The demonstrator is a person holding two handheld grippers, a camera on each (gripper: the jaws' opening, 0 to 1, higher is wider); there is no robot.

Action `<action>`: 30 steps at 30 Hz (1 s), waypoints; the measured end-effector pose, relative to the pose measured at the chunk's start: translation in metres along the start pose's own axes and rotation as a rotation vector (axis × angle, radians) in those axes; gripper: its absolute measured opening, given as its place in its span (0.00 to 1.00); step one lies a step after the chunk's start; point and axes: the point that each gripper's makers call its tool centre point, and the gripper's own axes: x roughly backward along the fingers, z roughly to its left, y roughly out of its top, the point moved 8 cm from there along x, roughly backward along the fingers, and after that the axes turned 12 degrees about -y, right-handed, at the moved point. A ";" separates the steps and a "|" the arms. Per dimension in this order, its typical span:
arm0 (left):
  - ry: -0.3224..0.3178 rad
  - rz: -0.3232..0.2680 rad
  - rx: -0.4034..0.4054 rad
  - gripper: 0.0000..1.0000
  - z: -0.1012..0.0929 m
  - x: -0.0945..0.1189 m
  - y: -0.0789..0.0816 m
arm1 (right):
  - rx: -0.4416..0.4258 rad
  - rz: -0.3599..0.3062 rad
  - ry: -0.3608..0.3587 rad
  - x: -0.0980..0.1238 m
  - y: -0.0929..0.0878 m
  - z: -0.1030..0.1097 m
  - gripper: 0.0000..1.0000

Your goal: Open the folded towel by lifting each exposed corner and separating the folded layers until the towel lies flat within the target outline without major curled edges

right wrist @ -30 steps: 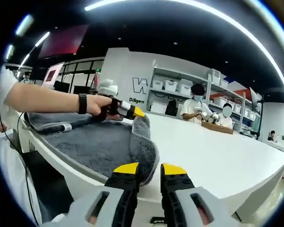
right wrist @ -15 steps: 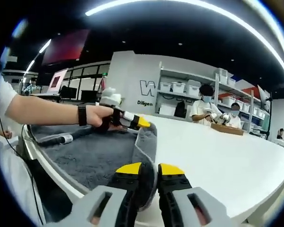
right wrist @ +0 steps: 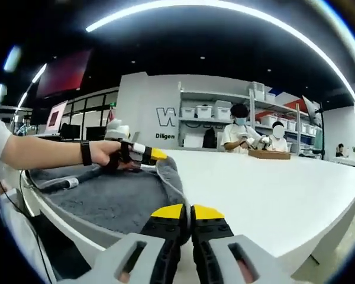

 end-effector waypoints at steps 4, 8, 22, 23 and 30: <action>0.001 0.012 -0.005 0.16 -0.001 -0.001 0.000 | 0.011 0.023 -0.038 -0.002 -0.005 -0.002 0.01; -0.076 0.037 0.056 0.20 -0.008 -0.005 -0.006 | 0.034 0.038 -0.074 -0.002 -0.007 -0.007 0.01; -0.159 0.015 0.070 0.23 -0.006 -0.029 0.001 | 0.135 0.081 -0.181 -0.004 -0.012 -0.014 0.11; -0.157 0.020 0.066 0.23 -0.005 -0.033 0.002 | 0.155 0.085 -0.179 -0.005 -0.012 -0.014 0.11; -0.163 0.018 0.063 0.22 -0.002 -0.049 0.001 | 0.177 0.095 -0.219 -0.006 -0.010 -0.025 0.10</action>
